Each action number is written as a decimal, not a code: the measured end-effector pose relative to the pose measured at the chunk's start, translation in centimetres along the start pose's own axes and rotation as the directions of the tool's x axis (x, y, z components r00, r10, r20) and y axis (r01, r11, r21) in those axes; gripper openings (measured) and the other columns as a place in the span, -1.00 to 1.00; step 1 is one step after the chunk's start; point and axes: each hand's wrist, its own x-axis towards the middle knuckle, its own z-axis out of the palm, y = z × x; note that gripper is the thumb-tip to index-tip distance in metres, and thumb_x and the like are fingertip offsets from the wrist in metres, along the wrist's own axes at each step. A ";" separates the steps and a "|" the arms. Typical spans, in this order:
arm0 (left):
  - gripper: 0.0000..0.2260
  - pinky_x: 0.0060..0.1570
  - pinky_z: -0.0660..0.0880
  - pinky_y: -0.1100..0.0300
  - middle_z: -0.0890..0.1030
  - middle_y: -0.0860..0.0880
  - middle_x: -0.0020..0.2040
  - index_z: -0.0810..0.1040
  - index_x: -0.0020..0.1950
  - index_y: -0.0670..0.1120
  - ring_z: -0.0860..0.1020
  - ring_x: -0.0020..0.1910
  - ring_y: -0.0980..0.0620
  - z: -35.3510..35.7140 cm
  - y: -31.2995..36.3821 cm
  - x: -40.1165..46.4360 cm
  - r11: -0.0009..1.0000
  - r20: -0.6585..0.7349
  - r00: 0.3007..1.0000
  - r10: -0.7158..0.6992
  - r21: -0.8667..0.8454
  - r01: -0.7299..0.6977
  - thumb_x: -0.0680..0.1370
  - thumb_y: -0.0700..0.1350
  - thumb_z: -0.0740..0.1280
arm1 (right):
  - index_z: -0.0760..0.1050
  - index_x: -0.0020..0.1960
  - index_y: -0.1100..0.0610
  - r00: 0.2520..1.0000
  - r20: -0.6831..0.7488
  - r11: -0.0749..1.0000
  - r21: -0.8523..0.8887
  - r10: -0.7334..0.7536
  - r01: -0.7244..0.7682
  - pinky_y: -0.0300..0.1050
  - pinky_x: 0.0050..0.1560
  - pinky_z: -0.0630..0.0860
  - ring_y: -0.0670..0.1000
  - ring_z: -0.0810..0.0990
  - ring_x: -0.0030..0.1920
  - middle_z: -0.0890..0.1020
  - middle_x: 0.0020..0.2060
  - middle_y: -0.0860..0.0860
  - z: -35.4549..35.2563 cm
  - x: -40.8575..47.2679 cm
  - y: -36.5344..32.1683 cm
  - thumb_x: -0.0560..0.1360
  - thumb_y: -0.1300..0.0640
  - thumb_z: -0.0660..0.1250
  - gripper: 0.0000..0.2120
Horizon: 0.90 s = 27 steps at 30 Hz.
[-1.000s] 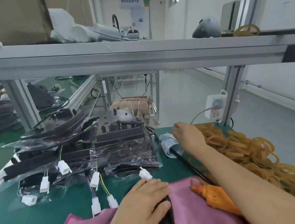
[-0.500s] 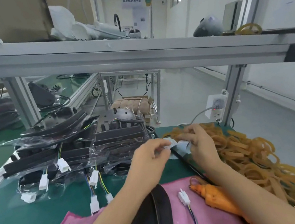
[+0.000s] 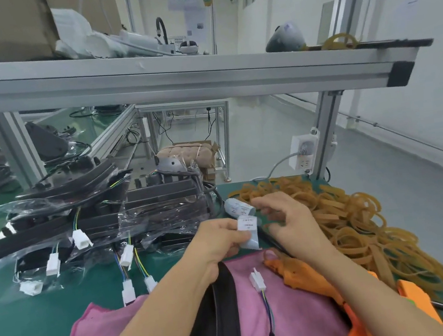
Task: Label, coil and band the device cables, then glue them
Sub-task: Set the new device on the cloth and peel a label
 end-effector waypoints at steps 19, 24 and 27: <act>-0.74 -0.12 0.52 0.35 0.67 -0.12 0.05 0.63 0.14 -0.19 0.59 -0.06 0.14 0.1 -0.3 -0.6 0.940 0.104 0.944 0.314 0.102 -0.324 0.49 -0.39 0.38 | 0.64 -0.13 -0.01 0.979 0.112 0.960 0.205 0.171 -0.191 -0.39 -0.22 0.46 -0.23 0.55 -0.29 0.66 -0.26 -0.04 -1.5 -1.5 -1.2 0.48 0.30 0.40 -0.80; -0.89 -0.27 0.53 0.34 0.68 -0.08 -0.27 0.69 -0.14 -0.19 0.60 -0.31 0.12 0.2 -1.0 -0.4 0.942 0.017 0.944 0.328 0.060 -0.329 0.47 -0.36 0.41 | 0.65 -0.11 0.10 0.958 0.167 0.901 0.332 0.235 -0.279 -0.31 -0.41 0.51 -0.16 0.54 -0.33 0.64 -0.21 0.16 -1.2 -1.7 -1.1 0.47 0.27 0.42 -0.90; -0.86 -0.40 0.44 0.38 0.63 0.03 -0.42 0.68 -0.28 -0.08 0.53 -0.44 0.20 0.3 -1.4 -0.6 0.924 -0.007 0.933 0.361 0.141 -0.356 0.47 -0.25 0.46 | 0.65 -0.16 0.11 0.961 0.147 0.898 0.347 0.233 -0.270 -0.33 -0.41 0.51 -0.16 0.55 -0.33 0.65 -0.22 0.16 -1.3 -1.7 -1.2 0.45 0.29 0.44 -0.90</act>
